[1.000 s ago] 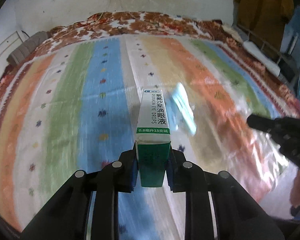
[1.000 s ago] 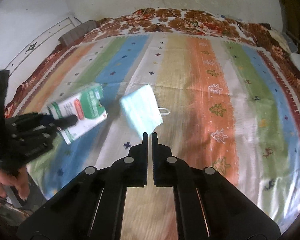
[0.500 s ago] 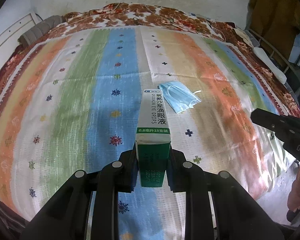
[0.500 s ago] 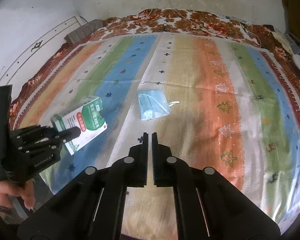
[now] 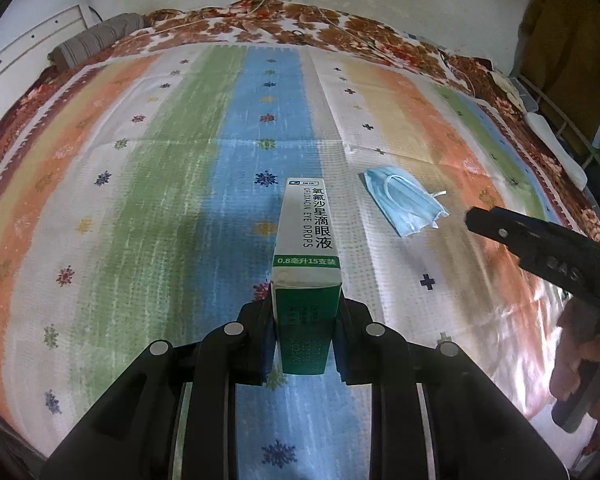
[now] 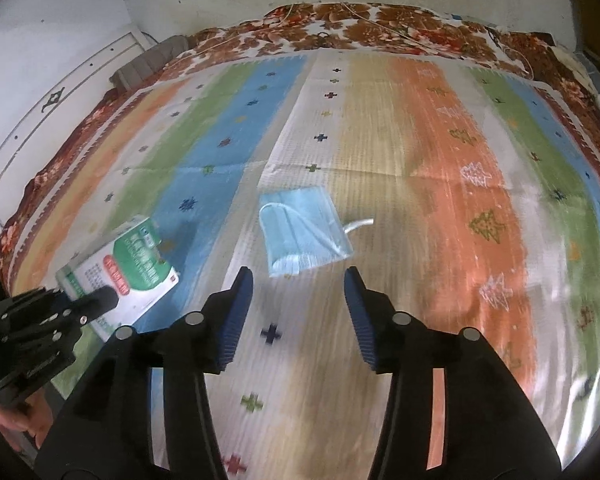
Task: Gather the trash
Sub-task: 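Grasp the green eye-drops box with the left tool while the right grasps the blue mask, then carry the box and mask down over the bin and open both tools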
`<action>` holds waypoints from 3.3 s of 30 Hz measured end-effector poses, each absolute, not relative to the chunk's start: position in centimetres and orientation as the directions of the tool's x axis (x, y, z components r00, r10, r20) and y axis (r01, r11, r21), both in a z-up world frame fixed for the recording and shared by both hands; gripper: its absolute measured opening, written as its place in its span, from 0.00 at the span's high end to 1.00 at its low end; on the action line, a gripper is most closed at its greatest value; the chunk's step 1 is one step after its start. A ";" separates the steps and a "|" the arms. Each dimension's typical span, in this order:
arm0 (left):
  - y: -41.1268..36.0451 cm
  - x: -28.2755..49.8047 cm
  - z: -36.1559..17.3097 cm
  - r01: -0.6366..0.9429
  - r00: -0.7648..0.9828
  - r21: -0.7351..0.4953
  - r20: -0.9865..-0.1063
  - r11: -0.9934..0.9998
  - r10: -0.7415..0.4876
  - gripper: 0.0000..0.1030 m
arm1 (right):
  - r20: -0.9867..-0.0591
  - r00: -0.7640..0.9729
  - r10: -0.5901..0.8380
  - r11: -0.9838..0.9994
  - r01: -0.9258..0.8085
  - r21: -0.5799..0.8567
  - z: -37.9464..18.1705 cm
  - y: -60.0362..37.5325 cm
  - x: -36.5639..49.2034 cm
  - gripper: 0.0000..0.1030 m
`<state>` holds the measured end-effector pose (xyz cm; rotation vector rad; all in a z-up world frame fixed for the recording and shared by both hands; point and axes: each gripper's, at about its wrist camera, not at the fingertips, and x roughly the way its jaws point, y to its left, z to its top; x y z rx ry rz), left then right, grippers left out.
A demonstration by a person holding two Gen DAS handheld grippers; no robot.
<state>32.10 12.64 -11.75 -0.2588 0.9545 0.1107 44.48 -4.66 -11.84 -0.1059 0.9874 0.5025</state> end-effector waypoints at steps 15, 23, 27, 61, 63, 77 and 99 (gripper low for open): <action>12.6 32.9 -12.2 -0.184 0.607 -0.194 -0.793 0.964 -0.043 0.79 | -0.859 0.415 0.301 0.870 -0.487 0.070 -16.5 -0.5 48.2 0.89; 11.2 32.1 -10.2 -0.183 0.594 -0.146 -0.805 0.972 -0.009 0.79 | -0.860 0.433 0.272 0.874 -0.484 0.033 -14.4 -3.1 45.0 0.95; 10.0 30.9 -9.2 -0.169 0.583 -0.135 -0.813 0.976 -0.012 0.79 | -0.852 0.458 0.252 0.869 -0.495 -0.009 -12.0 -5.4 42.7 0.95; 1.3 18.3 0.3 -0.104 0.618 -0.312 -0.764 0.945 -0.184 0.79 | -0.780 0.512 0.360 0.863 -0.500 0.070 1.3 -17.2 21.6 0.95; 0.8 17.3 0.6 -0.090 0.623 -0.328 -0.756 0.941 -0.204 0.79 | -0.773 0.521 0.361 0.858 -0.510 0.057 1.4 -17.5 20.5 0.95; -1.1 11.7 0.7 -0.063 0.642 -0.309 -0.741 0.949 -0.199 0.79 | -0.788 0.491 0.371 0.859 -0.505 0.090 -0.2 -20.6 16.0 0.95; -4.6 6.1 -5.1 -0.069 0.527 -0.301 -0.820 0.951 -0.221 0.78 | -0.876 0.361 0.320 0.849 -0.520 0.095 -6.0 -20.9 9.2 0.95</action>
